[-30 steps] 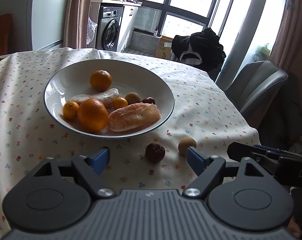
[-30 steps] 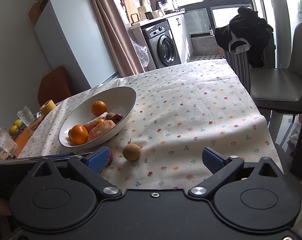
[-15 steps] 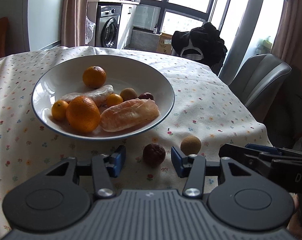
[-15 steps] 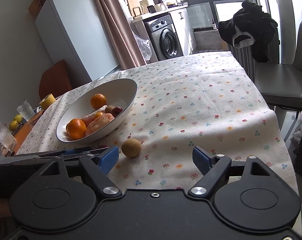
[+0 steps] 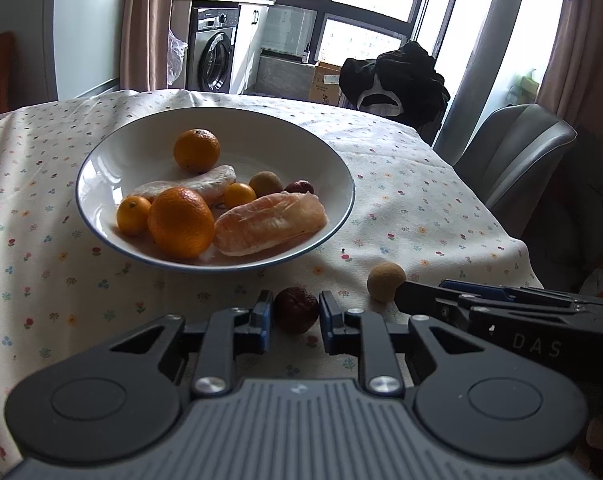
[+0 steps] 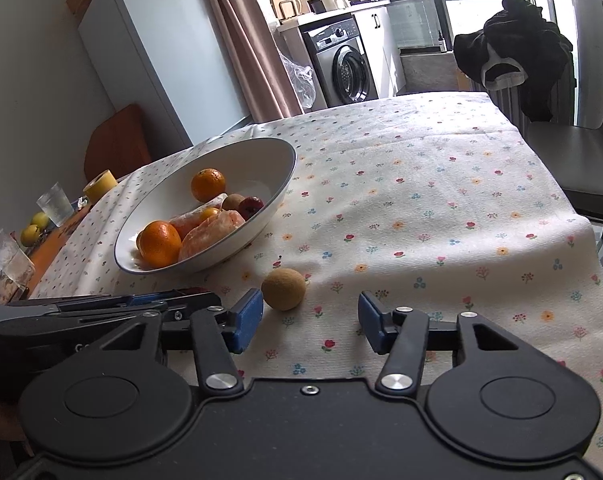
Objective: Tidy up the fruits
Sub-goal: 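Grasp the dark red fruit with the left gripper while the right grasps the kiwi, then carry both fruits into the bowl and open both grippers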
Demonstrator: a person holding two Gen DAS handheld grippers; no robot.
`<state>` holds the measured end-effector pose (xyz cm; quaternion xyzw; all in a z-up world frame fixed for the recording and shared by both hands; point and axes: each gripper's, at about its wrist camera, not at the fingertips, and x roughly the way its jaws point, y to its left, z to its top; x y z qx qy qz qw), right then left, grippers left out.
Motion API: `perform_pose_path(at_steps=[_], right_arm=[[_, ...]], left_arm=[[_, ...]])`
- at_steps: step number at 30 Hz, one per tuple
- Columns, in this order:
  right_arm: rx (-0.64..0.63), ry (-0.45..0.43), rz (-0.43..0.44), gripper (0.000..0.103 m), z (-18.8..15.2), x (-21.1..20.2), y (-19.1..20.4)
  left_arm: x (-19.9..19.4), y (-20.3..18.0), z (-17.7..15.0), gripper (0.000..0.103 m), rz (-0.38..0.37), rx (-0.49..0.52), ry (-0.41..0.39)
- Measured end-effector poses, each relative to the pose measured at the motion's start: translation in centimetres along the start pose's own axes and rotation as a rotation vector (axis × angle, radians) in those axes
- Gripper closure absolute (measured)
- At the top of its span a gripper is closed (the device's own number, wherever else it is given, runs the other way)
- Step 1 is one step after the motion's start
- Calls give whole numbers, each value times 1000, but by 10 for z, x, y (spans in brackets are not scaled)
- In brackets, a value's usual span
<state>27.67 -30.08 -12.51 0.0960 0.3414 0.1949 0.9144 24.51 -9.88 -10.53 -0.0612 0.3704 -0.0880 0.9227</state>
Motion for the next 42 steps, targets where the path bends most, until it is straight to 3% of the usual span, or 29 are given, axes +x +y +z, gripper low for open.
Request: perform_pose_path(at_steps=[10,13,15,42], right_arm=[[-38,-2,-10,56,2,13,18],[-53,3,-13,64,4,19,23],[-82,6,-35,78,5,22,28],[-89,-70,-7,78,39,11,53]], left_arm=[[-14,19,-1,80,29,-28,-16],[-19,27,-1,80,42,-45,-23],[-21,31,1,80,53,-51,-30],[-64,71,34,80,131,-67,-152]])
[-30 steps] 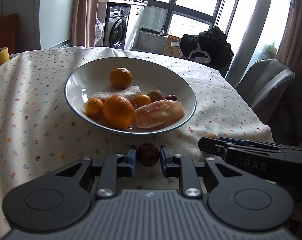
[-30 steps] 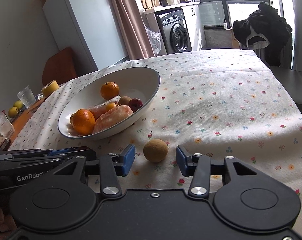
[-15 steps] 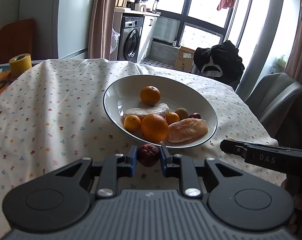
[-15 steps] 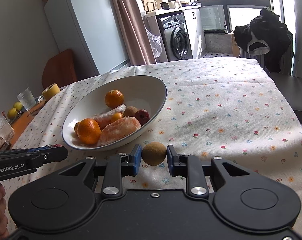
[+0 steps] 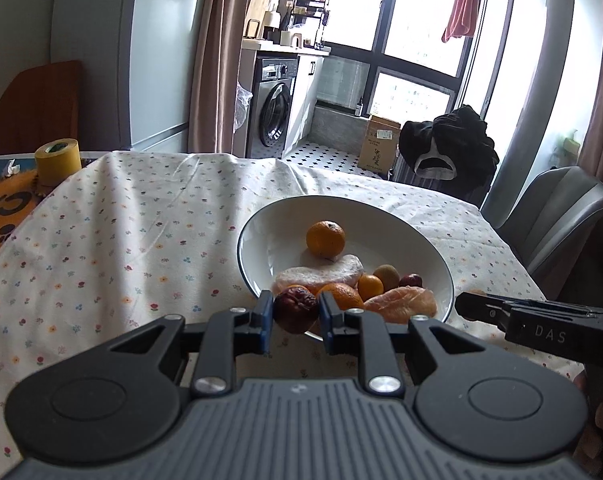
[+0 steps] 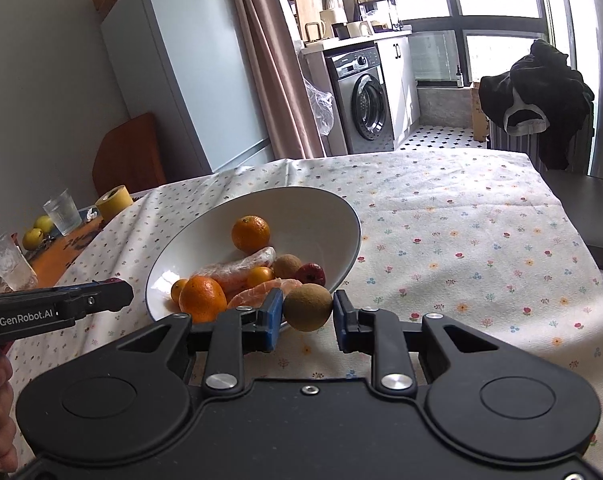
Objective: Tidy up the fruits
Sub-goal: 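Carry both fruits into the bowl and open both grippers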
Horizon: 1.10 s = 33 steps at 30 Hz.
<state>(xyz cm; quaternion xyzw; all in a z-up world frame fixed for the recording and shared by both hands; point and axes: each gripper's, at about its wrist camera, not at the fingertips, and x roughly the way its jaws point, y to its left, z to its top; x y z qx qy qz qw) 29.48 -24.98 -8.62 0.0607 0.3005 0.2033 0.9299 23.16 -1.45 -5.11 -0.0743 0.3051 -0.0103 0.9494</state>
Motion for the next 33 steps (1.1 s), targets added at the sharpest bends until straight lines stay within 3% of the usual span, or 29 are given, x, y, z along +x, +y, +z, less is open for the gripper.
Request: perform_pose_path(at_steps=[16,33], right_arm=[[-5,-30,-6,78,20,15,3],[9,-6,-32,78,34,53,-12]], left_arm=[[26,2,22,80,17,19,-19],[78,4,34,80,4,15,22]])
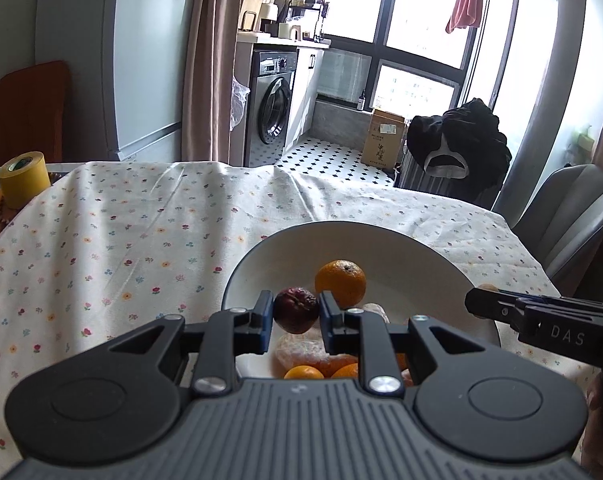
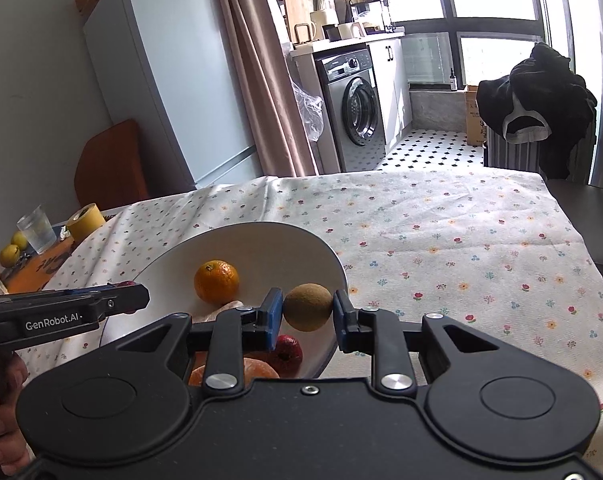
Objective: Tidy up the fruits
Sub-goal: 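Carry both fruits into the bowl and open both grippers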
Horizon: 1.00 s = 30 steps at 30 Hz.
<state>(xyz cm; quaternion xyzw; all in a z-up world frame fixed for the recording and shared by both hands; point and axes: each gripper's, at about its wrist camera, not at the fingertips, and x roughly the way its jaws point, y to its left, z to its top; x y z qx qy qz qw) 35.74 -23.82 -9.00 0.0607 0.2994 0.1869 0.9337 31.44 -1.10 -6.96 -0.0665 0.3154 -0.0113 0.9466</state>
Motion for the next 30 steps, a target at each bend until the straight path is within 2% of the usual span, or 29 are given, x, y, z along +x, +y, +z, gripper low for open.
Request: perform_pose_path(at_steps=[2,4,8,22,24,30], right_arm=[[-7,0,3,77,1,2,0],[-2,-14,0,72,2,2,-1],[14,-13,-2,72,3,1,-4],[16,-24,15,70,4,-22,4],[14,-27,17,67,3,-26,6],[12,-40,27,55,2,-41,12]], left_arm=[[5,2,2,80,1,-10,3],[7,3,3,76,14,-18,-6],[7,9,6,73,19,-38,-2],[-28,14,7,38,16,-48,-29],[-35,13,7,29,13,-49,-35],[-54,13,6,20,18,-55,-52]])
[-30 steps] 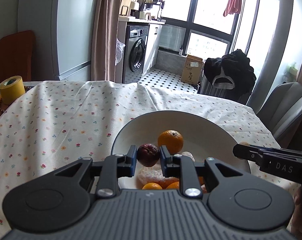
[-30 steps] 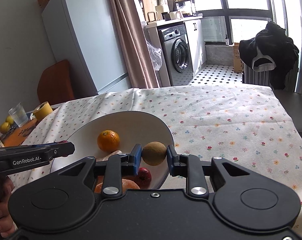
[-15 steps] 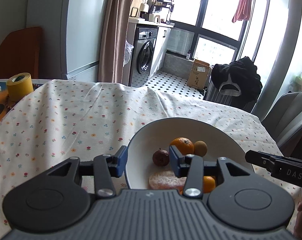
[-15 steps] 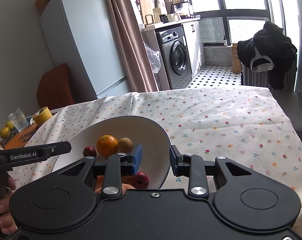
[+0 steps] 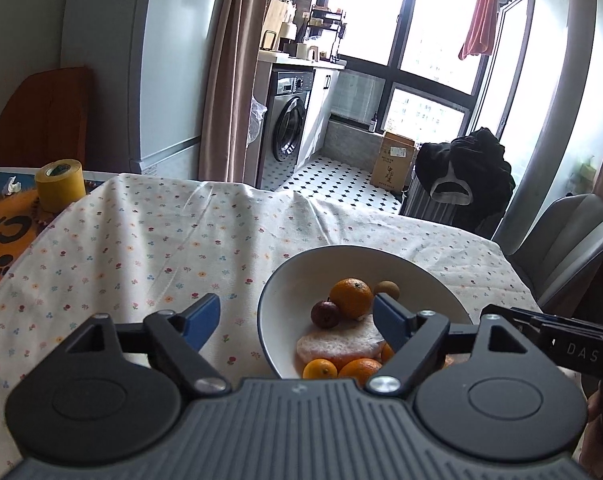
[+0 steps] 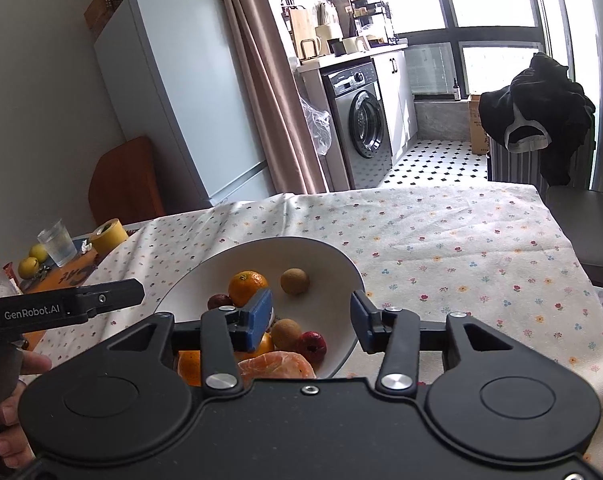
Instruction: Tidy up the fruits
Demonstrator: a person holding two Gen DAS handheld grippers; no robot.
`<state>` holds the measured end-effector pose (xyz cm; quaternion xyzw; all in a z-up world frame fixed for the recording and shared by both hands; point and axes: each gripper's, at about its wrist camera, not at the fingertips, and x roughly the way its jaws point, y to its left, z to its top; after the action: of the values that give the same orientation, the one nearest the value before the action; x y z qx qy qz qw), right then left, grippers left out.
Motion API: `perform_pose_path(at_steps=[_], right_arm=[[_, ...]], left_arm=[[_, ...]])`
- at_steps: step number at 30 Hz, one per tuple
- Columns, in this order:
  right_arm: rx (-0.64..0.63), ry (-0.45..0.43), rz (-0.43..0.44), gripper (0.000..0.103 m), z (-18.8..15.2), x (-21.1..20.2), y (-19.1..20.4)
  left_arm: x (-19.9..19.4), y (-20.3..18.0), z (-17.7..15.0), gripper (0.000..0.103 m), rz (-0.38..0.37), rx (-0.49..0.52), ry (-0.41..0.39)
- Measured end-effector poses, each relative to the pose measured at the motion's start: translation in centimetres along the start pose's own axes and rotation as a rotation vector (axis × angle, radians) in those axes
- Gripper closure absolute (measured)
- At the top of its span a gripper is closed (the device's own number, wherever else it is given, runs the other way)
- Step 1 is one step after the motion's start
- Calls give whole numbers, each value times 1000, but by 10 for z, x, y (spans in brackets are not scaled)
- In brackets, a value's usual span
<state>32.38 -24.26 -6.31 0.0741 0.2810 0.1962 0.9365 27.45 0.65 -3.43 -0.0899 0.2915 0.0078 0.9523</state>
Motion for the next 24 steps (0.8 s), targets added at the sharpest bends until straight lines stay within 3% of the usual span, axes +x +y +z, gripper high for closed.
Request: perform_pose_path(at_steps=[7,20,24], right_arm=[[-8,-19,7,43,-1,-19,6],[-13,-58,15,0,-8,-60,16],[0,-52,12,0,-9,-72,18]], left_arm=[[-19,-1,-3,12,9,10,-11],[-61,-5,-11,3,15,17,-29],[-76,-5,-13,1,7,6,-27]])
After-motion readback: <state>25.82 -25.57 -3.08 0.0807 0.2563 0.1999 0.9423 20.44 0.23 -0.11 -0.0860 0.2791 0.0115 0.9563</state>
